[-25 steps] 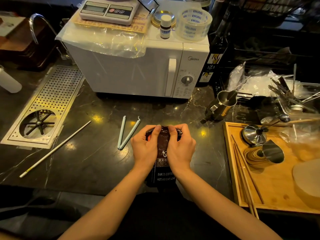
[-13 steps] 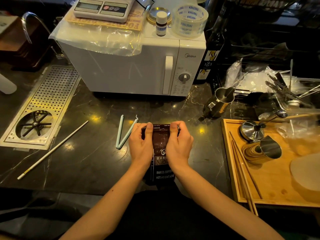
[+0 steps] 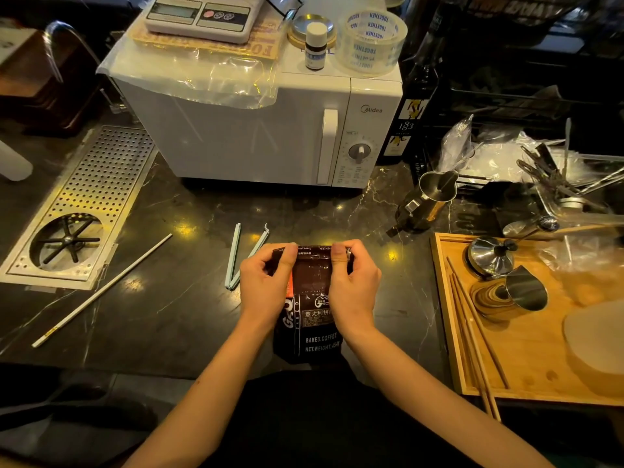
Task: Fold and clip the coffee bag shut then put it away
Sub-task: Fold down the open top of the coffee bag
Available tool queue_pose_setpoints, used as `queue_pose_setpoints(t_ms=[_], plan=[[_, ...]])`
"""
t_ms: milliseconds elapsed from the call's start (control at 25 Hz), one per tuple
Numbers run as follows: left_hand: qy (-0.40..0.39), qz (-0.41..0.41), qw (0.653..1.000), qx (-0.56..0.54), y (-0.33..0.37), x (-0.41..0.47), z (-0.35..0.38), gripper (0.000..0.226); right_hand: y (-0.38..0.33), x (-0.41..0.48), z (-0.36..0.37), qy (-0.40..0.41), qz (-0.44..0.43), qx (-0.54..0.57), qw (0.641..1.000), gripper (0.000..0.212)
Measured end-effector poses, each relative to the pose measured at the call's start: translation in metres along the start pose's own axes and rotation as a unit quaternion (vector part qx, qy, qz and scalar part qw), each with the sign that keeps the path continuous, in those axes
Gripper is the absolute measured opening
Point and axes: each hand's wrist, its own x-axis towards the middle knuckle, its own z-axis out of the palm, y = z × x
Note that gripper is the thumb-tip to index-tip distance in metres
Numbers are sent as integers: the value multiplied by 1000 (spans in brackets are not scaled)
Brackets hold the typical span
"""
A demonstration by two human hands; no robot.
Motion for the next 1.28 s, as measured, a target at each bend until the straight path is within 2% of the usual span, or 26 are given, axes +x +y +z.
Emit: queue_pose_setpoints(t_ms=[240, 440, 640, 760, 960, 1080, 1280], plan=[[-95, 103, 984, 110, 21, -2, -14, 16, 2, -11, -14, -52, -27, 18, 998, 19], [-96, 117, 981, 120, 23, -6, -16, 13, 0, -5, -30, -114, -75, 44, 990, 10], [-109, 144, 972, 147, 28, -6, -16, 6, -9, 16, -45, -200, -200, -23, 959, 6], [-113, 151, 969, 157, 31, -6, -17, 9, -13, 22, -44, -228, -234, -48, 944, 5], [-118, 168, 964, 169, 35, -7, -16, 5, -8, 17, -41, -182, -271, -97, 940, 7], [-121, 176, 960, 179, 35, -7, -16, 4, -7, 14, -35, -154, -264, -105, 946, 9], [-115, 177, 960, 185, 35, -4, -25, 6, -11, 15, -36, -155, -254, -112, 948, 7]])
